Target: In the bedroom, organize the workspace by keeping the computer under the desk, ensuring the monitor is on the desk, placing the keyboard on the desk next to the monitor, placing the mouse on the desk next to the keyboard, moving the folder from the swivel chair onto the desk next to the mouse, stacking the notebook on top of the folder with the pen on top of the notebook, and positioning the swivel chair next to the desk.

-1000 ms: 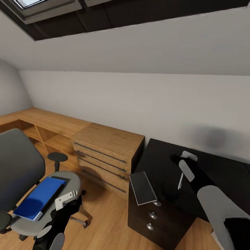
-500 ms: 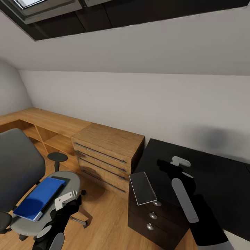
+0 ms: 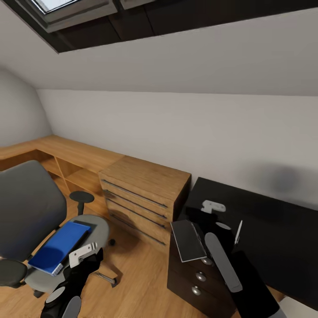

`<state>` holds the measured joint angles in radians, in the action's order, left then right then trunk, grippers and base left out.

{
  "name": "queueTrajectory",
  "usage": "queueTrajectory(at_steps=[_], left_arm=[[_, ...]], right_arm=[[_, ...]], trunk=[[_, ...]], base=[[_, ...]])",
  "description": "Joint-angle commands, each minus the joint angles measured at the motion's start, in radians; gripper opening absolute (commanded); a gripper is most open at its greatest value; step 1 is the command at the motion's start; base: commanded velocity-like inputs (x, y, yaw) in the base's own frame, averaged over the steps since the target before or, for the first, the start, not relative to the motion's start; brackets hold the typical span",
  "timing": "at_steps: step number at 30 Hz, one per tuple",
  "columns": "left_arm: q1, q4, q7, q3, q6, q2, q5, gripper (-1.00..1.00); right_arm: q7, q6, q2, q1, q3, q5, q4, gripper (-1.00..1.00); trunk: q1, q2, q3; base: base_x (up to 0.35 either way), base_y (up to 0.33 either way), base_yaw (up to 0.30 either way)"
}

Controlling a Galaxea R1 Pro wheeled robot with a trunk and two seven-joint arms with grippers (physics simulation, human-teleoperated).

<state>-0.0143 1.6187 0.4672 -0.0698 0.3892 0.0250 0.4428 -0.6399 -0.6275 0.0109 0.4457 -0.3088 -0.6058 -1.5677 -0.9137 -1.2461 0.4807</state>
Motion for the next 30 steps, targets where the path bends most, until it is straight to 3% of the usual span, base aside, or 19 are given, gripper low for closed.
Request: queueTrajectory(at_steps=[1, 9, 16, 19, 30], left_arm=[[-0.001, 0.001, 0.01, -0.002, 0.002, 0.002, 0.009, 1.0], [-0.001, 0.002, 0.01, -0.002, 0.002, 0.002, 0.009, 1.0], [-0.001, 0.001, 0.01, -0.002, 0.002, 0.003, 0.008, 1.0], [-0.001, 0.001, 0.01, -0.002, 0.002, 0.003, 0.009, 1.0], [-0.001, 0.001, 0.01, -0.004, 0.002, 0.003, 0.008, 1.0]], right_arm=[[-0.01, -0.002, 0.001, 0.001, -0.002, -0.009, -0.002, 1.0], [-0.012, -0.001, 0.002, 0.001, -0.003, -0.008, -0.002, 1.0], [-0.011, -0.001, 0.001, 0.001, -0.009, -0.006, -0.002, 1.0], [-0.036, 0.001, 0.0, 0.001, -0.045, -0.003, -0.004, 1.0], [-0.052, 0.001, 0.0, 0.001, -0.048, -0.003, -0.004, 1.0]], trunk=[[0.0, -0.001, 0.001], [0.0, -0.001, 0.001], [0.0, -0.001, 0.001], [0.0, -0.001, -0.001], [0.0, -0.001, -0.002]], base=[[0.0, 0.0, 0.27], [0.0, 0.0, 0.232], [0.0, 0.0, 0.027], [0.0, 0.0, 0.112], [0.0, 0.0, 0.026]])
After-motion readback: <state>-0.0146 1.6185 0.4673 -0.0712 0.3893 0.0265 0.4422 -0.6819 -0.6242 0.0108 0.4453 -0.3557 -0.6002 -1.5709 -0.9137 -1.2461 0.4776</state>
